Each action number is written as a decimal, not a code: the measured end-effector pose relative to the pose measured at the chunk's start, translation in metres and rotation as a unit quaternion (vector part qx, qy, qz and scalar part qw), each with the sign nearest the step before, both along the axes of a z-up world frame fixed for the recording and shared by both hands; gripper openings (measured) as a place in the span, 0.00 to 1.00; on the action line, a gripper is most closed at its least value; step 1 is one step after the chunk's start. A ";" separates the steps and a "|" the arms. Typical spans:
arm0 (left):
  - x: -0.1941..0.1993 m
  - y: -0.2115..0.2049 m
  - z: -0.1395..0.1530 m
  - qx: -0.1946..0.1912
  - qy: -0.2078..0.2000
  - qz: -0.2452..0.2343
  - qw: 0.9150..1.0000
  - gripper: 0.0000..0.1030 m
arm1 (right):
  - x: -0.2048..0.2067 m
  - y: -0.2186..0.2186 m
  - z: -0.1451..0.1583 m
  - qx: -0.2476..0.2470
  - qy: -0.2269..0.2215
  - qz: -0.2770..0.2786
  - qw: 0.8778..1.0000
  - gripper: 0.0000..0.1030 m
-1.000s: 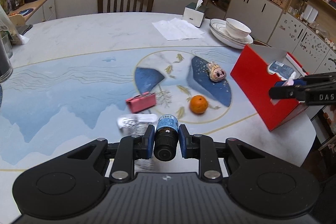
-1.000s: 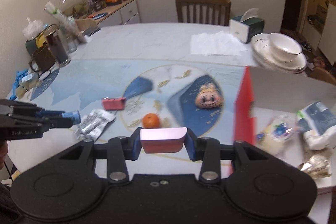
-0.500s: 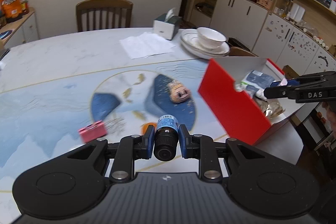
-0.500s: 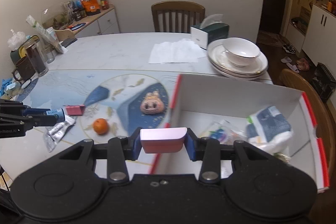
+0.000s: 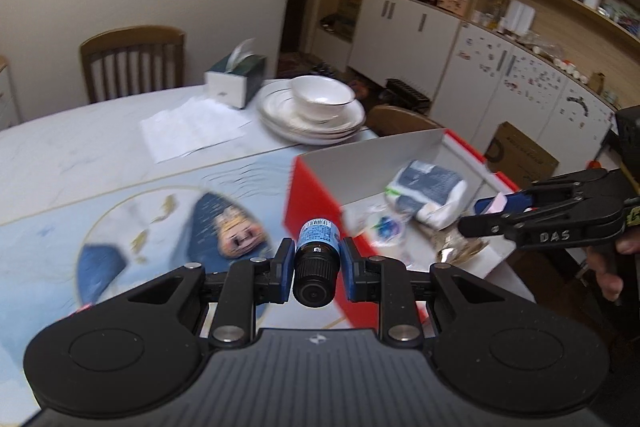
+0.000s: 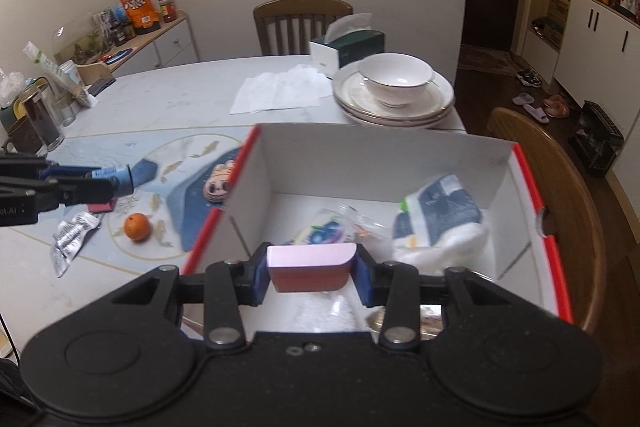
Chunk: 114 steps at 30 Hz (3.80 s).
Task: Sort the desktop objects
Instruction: 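Carry the dropper bottle and pink eraser with both grippers into the red box, then open the right gripper to drop the eraser while the left gripper releases the bottle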
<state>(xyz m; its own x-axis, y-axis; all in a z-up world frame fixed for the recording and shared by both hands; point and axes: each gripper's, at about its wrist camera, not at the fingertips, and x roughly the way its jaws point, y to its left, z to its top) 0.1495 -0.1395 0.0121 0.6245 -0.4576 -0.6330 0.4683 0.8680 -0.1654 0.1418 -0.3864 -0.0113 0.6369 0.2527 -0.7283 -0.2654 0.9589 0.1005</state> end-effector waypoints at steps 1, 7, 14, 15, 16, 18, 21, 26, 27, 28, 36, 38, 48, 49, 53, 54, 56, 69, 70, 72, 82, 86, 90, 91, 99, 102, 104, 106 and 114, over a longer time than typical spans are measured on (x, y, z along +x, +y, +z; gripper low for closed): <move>0.002 -0.008 0.001 0.001 -0.001 -0.007 1.000 0.22 | 0.001 -0.004 -0.001 0.000 0.001 -0.002 1.000 0.39; 0.016 -0.050 -0.001 0.013 -0.004 -0.045 0.999 0.22 | 0.004 -0.024 -0.009 -0.005 0.009 -0.011 1.000 0.39; 0.036 -0.096 -0.015 0.035 0.003 -0.083 0.996 0.22 | 0.010 -0.034 -0.022 -0.012 0.024 -0.006 1.000 0.39; 0.038 -0.102 -0.018 0.041 0.005 -0.088 0.995 0.22 | 0.011 -0.034 -0.025 -0.012 0.026 -0.004 1.000 0.39; 0.040 -0.108 -0.022 0.045 0.010 -0.092 0.995 0.22 | 0.012 -0.033 -0.027 -0.014 0.028 -0.001 0.999 0.39; 0.046 -0.117 -0.028 0.049 0.022 -0.100 0.994 0.22 | 0.014 -0.034 -0.032 -0.017 0.034 0.003 0.999 0.39; 0.054 -0.132 -0.036 0.057 0.034 -0.113 0.991 0.22 | 0.016 -0.035 -0.038 -0.018 0.042 0.011 0.999 0.39; 0.065 -0.153 -0.044 0.066 0.045 -0.137 0.987 0.22 | 0.019 -0.039 -0.045 -0.033 0.043 0.016 0.998 0.39; 0.067 -0.157 -0.046 0.068 0.048 -0.143 0.986 0.22 | 0.020 -0.041 -0.046 -0.036 0.042 0.016 0.998 0.39; 0.068 -0.162 -0.048 0.073 0.049 -0.148 0.985 0.22 | 0.021 -0.043 -0.047 -0.034 0.047 0.017 0.998 0.39; 0.091 -0.186 -0.068 0.096 0.088 -0.167 0.977 0.22 | 0.024 -0.047 -0.054 -0.032 0.064 0.033 0.997 0.39; 0.094 -0.189 -0.073 0.102 0.097 -0.170 0.975 0.22 | 0.026 -0.047 -0.056 -0.032 0.066 0.033 0.997 0.39; 0.103 -0.193 -0.092 0.125 0.142 -0.174 0.967 0.22 | 0.034 -0.050 -0.067 -0.020 0.082 0.025 0.996 0.39; 0.104 -0.194 -0.094 0.127 0.147 -0.174 0.965 0.22 | 0.034 -0.050 -0.067 -0.020 0.083 0.024 0.996 0.39; 0.105 -0.194 -0.100 0.136 0.161 -0.175 0.962 0.22 | 0.036 -0.049 -0.068 -0.018 0.084 0.025 0.996 0.39; 0.106 -0.194 -0.102 0.138 0.164 -0.175 0.961 0.22 | 0.036 -0.049 -0.068 -0.018 0.084 0.025 0.996 0.39; 0.106 -0.195 -0.104 0.145 0.169 -0.174 0.959 0.22 | 0.036 -0.050 -0.069 -0.017 0.086 0.025 0.996 0.39; 0.109 -0.190 -0.103 0.148 0.165 -0.171 0.960 0.22 | 0.036 -0.050 -0.069 -0.016 0.087 0.017 0.996 0.40; 0.109 -0.188 -0.102 0.145 0.165 -0.170 0.961 0.22 | 0.036 -0.050 -0.069 -0.016 0.087 0.017 0.996 0.41; 0.109 -0.185 -0.100 0.139 0.163 -0.169 0.962 0.23 | 0.035 -0.050 -0.069 -0.017 0.086 0.015 0.996 0.41; 0.101 -0.168 -0.085 0.109 0.141 -0.158 0.971 0.23 | 0.030 -0.048 -0.061 -0.018 0.077 0.021 0.997 0.50; 0.096 -0.160 -0.078 0.100 0.132 -0.155 0.974 0.23 | 0.027 -0.047 -0.053 -0.015 0.070 0.022 0.997 0.53; 0.086 -0.152 -0.068 0.083 0.122 -0.154 0.977 0.23 | 0.021 -0.049 -0.044 -0.007 0.059 0.020 0.998 0.58; 0.083 -0.150 -0.066 0.081 0.119 -0.153 0.978 0.23 | 0.020 -0.049 -0.041 -0.007 0.056 0.020 0.998 0.58; 0.061 -0.139 -0.045 0.053 0.084 -0.146 0.984 0.52 | 0.010 -0.043 -0.027 -0.004 0.039 0.028 0.999 0.61; 0.054 -0.135 -0.038 0.047 0.075 -0.142 0.986 0.53 | 0.006 -0.042 -0.024 -0.004 0.034 0.029 0.999 0.62; 0.050 -0.132 -0.036 0.044 0.071 -0.137 0.987 0.53 | 0.004 -0.042 -0.022 -0.003 0.031 0.031 0.999 0.63; 0.046 -0.128 -0.034 0.042 0.068 -0.132 0.988 0.53 | 0.001 -0.042 -0.020 0.000 0.026 0.033 0.999 0.67; 0.036 -0.113 -0.031 0.033 0.061 -0.118 0.991 0.65 | -0.005 -0.044 -0.014 0.009 0.010 0.030 0.999 0.78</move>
